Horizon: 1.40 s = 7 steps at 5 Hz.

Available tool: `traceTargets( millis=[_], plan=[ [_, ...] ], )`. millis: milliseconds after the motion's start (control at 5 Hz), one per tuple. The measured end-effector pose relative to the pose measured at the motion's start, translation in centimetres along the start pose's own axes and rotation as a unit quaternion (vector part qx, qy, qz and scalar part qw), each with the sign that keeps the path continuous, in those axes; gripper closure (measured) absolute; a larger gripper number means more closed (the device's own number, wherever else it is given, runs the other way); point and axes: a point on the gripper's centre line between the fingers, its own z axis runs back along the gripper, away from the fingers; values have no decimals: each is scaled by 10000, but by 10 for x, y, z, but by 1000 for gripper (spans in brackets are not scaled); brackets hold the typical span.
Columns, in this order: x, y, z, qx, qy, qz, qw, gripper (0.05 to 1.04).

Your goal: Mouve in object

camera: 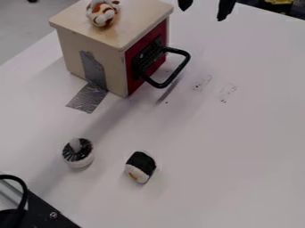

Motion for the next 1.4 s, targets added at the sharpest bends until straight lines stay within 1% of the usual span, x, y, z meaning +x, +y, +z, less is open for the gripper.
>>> traceTargets(
  millis=[200, 400, 600, 800, 1000, 1200, 1400],
  plan=[
    [-2, 0, -14, 3, 200, -3, 9998, 87],
    [-37, -7, -36, -94, 427, -41, 9990, 87],
    [-73, -21, -38, 11, 285, -273, 9992, 87],
    [-117, -30, -55, 272, 336, -633, 9971, 87],
    [-150, -28, -77, 680, 299, -728, 9946, 87],
    [-162, -18, -96, 880, 208, -649, 9938, 87],
    [-170, -7, -112, 842, 251, -426, 9952, 87]
  ],
)
